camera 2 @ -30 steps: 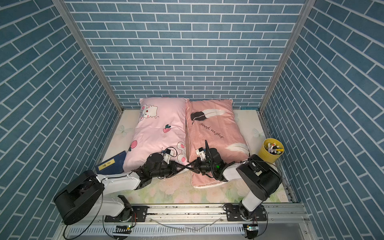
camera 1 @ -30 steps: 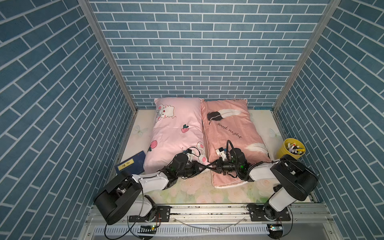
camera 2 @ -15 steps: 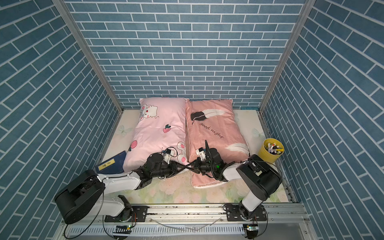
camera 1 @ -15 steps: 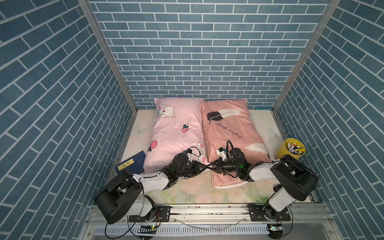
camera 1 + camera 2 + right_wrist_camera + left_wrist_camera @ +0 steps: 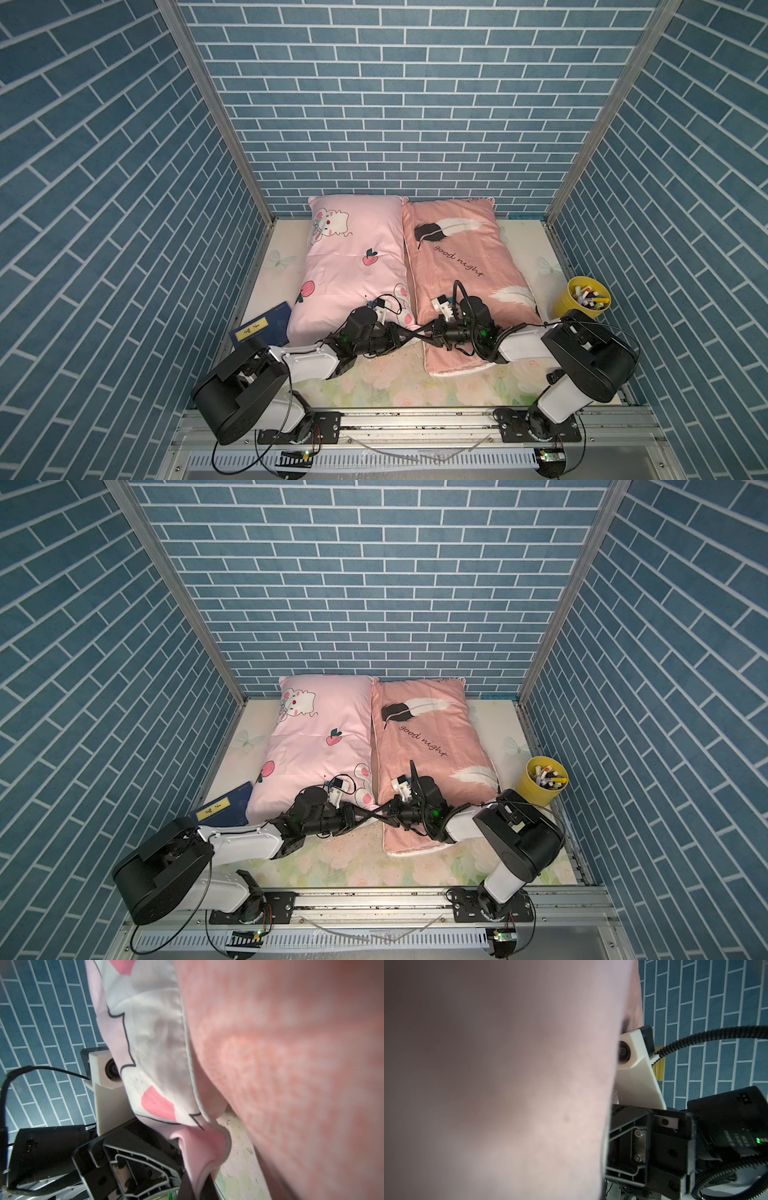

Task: Zip up pillowcases
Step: Zip the zipper on the pillowcase.

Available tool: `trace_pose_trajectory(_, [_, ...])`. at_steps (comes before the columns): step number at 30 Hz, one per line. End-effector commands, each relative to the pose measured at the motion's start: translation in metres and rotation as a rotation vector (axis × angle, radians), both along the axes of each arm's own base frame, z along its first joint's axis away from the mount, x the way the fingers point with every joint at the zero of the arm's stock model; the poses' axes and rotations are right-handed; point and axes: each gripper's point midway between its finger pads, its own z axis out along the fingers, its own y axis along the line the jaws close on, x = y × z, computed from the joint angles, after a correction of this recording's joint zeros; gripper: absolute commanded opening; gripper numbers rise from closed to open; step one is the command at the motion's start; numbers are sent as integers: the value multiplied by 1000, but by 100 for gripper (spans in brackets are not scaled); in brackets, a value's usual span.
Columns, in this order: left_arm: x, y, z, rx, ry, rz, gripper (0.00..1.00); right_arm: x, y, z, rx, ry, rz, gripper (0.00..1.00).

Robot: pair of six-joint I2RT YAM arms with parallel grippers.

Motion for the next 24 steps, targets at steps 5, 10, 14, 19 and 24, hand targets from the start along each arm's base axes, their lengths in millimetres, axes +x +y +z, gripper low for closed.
trace_pose_trajectory(5, [-12,3,-11,41,13,-37,18,2,-4,1,-5,10,-23,0])
trace_pose_trajectory(10, [-16,4,-14,50,23,-44,24,2,-4,1,-3,14,-25,0])
trace_pose_trajectory(14, [-13,3,-13,51,16,-37,24,2,-3,2,-1,11,-24,0])
trace_pose_trajectory(19, [-11,0,-12,43,13,-42,21,1,-4,1,-2,13,-25,0])
trace_pose_trajectory(24, [-12,1,-14,46,16,-42,16,2,-3,1,-2,13,-27,0])
